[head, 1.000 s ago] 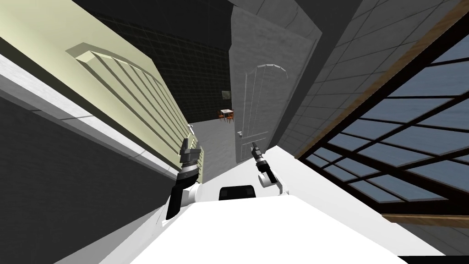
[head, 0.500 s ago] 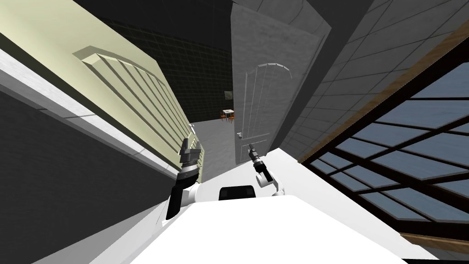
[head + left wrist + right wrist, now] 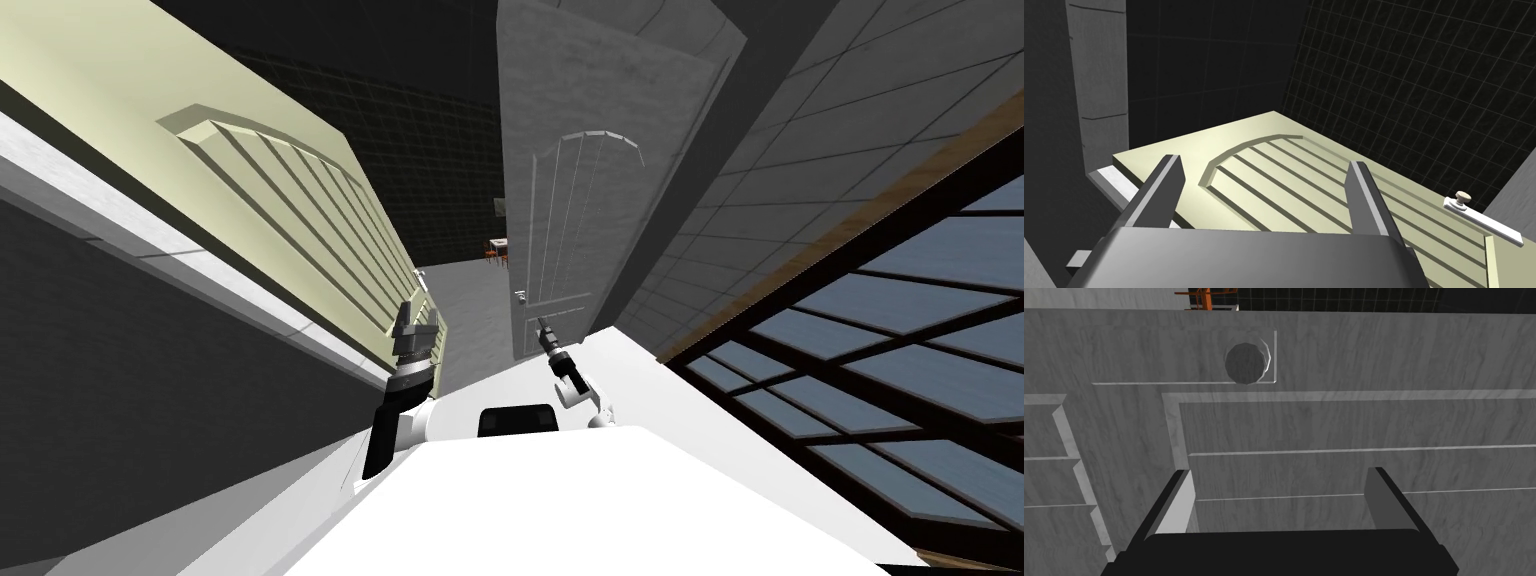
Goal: Push the door open
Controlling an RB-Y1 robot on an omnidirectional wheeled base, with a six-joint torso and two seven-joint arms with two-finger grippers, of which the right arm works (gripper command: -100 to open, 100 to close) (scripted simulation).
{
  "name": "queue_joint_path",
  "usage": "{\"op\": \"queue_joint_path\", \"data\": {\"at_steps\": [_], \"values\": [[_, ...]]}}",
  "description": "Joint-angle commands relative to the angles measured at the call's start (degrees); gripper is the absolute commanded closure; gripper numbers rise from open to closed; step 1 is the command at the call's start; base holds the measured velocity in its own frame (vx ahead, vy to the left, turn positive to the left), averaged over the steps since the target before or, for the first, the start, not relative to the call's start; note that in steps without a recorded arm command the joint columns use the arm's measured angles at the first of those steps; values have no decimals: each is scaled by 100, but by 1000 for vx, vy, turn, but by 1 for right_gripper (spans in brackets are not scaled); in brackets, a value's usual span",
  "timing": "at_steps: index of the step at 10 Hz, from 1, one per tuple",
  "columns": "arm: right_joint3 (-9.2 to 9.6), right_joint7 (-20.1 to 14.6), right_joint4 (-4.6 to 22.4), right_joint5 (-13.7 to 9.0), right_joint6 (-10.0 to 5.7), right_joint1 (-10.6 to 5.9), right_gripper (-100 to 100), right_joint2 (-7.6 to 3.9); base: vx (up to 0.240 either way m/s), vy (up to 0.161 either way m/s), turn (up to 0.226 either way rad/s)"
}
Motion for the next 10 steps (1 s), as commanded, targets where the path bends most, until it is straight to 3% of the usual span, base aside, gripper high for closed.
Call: {"op": "queue_joint_path", "data": {"at_steps": [1, 3, 4, 10], "values": [[87, -49, 173, -19, 28, -75, -100, -20, 37, -98, 91], [158, -87, 339, -35, 51, -153, -100, -30, 41, -94, 68], [136, -75, 254, -30, 39, -99, -100, -40, 13, -50, 18], [2, -41, 543, -44, 10, -325, -100, 66, 183, 53, 28]]}}
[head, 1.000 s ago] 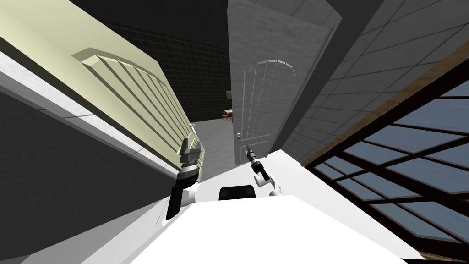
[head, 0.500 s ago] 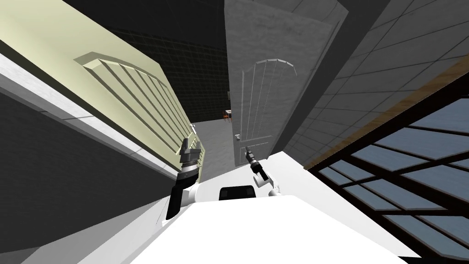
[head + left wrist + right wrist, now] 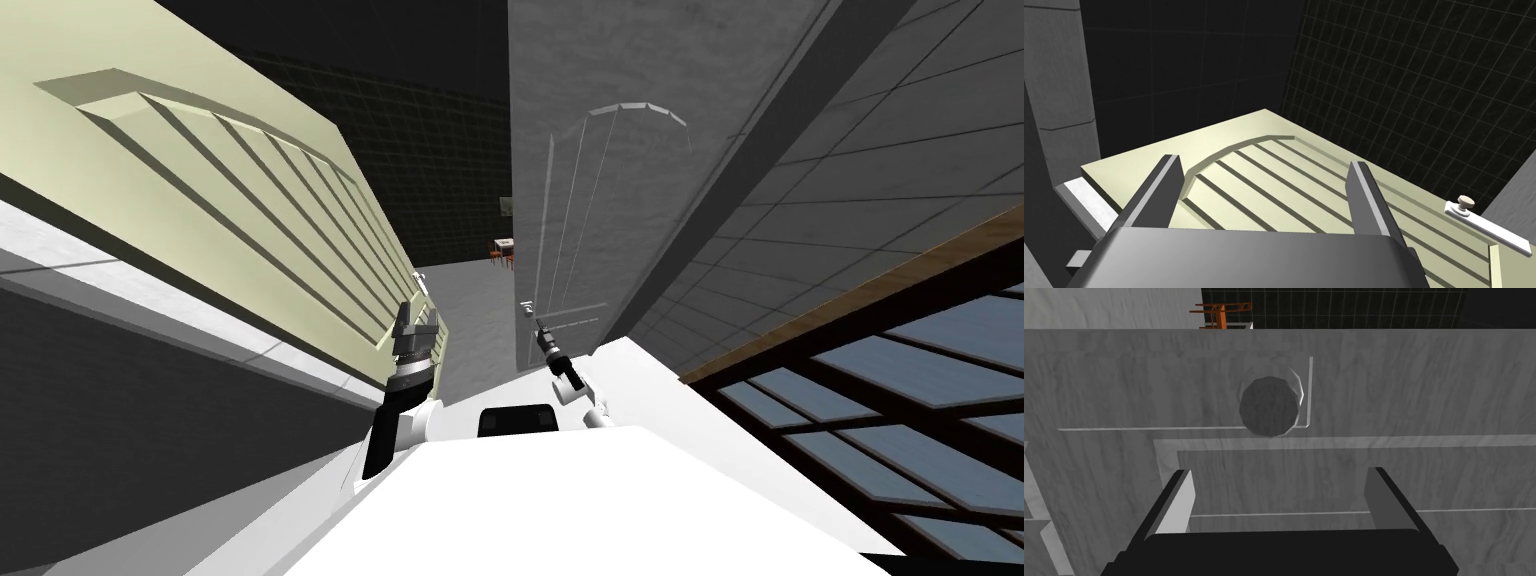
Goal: Push the door open
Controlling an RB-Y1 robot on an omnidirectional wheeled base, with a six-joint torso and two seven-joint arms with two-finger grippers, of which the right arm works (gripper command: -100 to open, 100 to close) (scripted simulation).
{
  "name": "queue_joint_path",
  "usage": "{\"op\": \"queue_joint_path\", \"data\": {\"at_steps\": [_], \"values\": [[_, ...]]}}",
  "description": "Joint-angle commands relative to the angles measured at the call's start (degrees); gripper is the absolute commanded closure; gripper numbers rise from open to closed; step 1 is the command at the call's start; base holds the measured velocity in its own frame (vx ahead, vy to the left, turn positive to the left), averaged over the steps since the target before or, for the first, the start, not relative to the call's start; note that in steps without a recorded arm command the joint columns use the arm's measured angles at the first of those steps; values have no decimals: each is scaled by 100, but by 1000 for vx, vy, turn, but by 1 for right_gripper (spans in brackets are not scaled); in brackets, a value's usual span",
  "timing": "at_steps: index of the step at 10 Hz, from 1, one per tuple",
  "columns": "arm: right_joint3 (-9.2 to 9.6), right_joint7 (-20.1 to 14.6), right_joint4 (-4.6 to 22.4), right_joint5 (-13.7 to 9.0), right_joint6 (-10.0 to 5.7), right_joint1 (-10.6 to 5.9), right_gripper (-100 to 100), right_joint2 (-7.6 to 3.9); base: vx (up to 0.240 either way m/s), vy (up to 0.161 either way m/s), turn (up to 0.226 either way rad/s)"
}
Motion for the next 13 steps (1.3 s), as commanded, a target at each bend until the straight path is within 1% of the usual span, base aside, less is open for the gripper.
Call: {"op": "queue_joint_path", "data": {"at_steps": [1, 5, 6, 7, 12, 13], "values": [[-42, 14, 76, -3, -3, -63, -100, 35, 183, 66, 29], [-127, 38, 247, -11, -20, -200, -100, 103, 201, 42, 26], [-114, 37, 228, -8, -26, -177, -100, 96, 94, 14, 5], [-114, 37, 228, -8, -26, -177, 100, 96, -13, -1, -5], [-114, 37, 228, -8, -26, -177, 100, 96, -18, -3, 0], [-183, 57, 263, -12, -12, -184, 100, 91, 81, 24, -31]]}}
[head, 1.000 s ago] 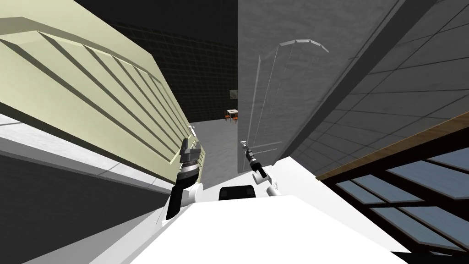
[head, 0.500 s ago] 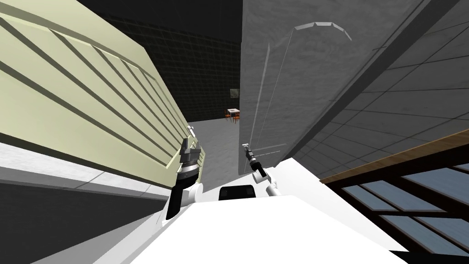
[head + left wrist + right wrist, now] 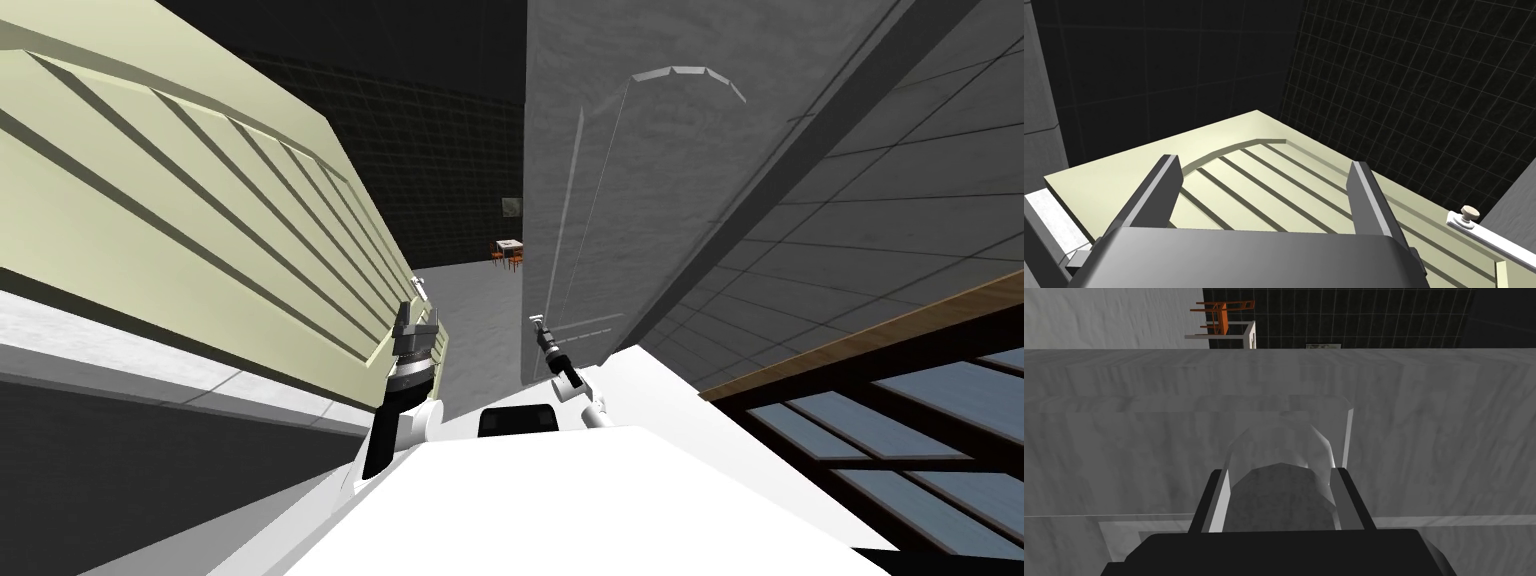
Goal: Push the door open
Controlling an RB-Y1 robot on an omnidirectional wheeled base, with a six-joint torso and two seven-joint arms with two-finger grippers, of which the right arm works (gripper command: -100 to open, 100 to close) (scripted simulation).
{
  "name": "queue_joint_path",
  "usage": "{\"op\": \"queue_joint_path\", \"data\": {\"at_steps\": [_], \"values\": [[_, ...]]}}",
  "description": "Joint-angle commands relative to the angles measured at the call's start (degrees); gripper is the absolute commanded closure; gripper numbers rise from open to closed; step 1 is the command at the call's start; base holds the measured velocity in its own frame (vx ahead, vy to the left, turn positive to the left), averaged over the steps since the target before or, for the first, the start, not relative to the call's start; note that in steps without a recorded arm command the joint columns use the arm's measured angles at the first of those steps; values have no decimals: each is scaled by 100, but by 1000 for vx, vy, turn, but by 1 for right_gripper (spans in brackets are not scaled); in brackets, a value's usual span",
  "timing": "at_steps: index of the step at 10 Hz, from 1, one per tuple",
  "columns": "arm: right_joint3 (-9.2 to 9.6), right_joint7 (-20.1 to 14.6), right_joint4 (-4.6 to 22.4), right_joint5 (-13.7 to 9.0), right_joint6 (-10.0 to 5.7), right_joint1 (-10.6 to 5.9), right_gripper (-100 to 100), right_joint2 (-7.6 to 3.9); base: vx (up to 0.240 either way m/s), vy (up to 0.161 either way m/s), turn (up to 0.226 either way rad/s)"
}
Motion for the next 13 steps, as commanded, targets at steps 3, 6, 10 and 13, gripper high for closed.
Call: {"op": "queue_joint_path", "data": {"at_steps": [3, 6, 10, 13], "values": [[-167, 38, 21, -13, -1, -59, 100, 0, 143, 67, -39], [-416, 96, 96, -34, 4, -125, 100, 16, 187, 106, -66], [-675, 156, 174, -55, 9, -194, 100, 43, 144, 87, -60], [-846, 196, 225, -69, 12, -240, 100, 65, 84, 76, -57]]}}
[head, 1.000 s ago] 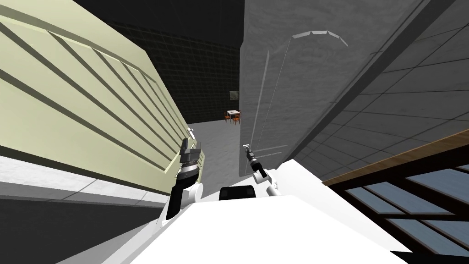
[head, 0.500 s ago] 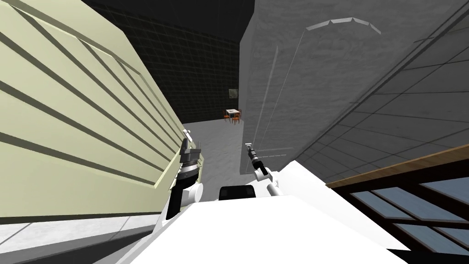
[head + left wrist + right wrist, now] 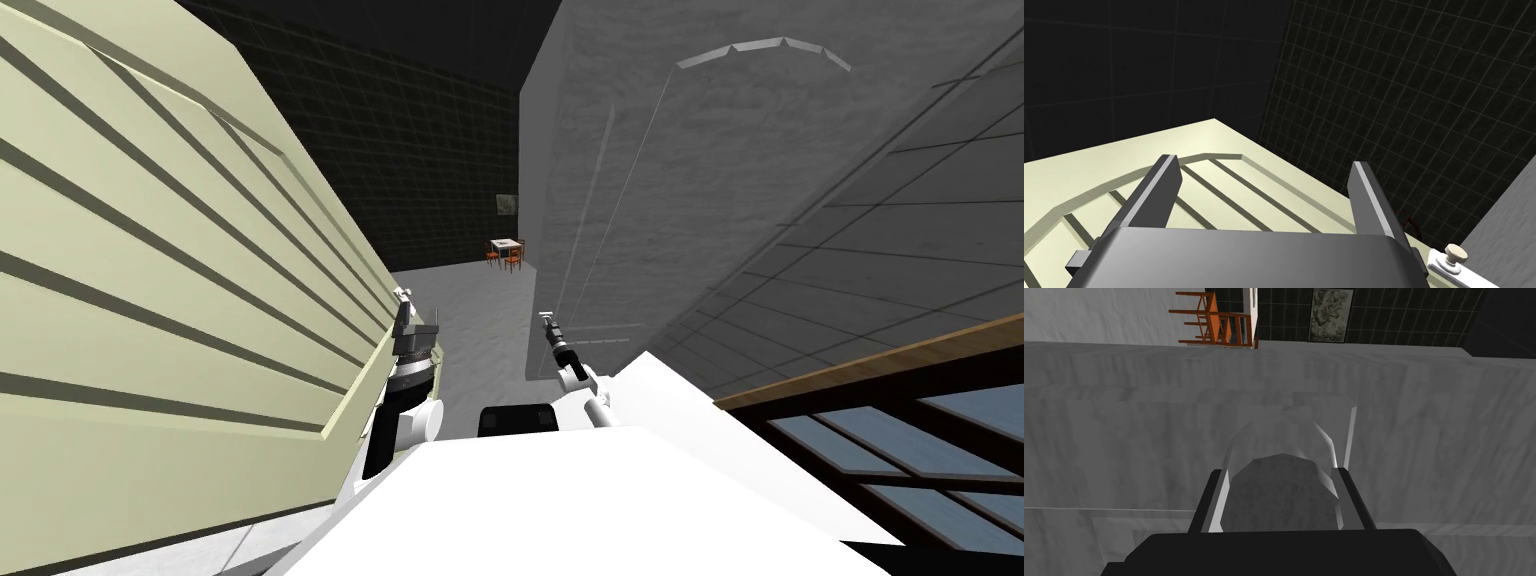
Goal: Push the door open
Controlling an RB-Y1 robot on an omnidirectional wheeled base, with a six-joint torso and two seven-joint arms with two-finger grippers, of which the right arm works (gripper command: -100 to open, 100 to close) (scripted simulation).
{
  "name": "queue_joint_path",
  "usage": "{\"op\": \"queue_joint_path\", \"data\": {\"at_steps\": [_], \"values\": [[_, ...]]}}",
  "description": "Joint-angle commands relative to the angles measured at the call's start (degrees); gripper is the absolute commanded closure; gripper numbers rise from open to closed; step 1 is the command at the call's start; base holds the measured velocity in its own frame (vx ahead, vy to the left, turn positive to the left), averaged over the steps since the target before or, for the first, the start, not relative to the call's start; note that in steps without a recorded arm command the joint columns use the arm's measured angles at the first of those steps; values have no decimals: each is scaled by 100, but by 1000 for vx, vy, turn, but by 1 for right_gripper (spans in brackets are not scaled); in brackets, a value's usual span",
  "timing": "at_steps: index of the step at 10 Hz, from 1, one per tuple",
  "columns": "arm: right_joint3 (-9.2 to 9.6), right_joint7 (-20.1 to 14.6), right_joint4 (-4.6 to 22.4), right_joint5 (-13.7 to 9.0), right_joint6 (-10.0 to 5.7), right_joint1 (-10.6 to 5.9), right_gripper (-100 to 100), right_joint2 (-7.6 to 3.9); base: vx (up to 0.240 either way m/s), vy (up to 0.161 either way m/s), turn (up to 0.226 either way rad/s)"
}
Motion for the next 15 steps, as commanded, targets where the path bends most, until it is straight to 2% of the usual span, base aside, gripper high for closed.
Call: {"op": "queue_joint_path", "data": {"at_steps": [1, 8, 15], "values": [[-177, 45, 40, -7, -42, -42, 100, 0, 87, 75, -60], [-592, 142, 165, -41, -35, -153, 100, 76, 94, 81, -57], [-1167, 277, 338, -88, -24, -306, 100, 237, 133, 114, -88]]}}
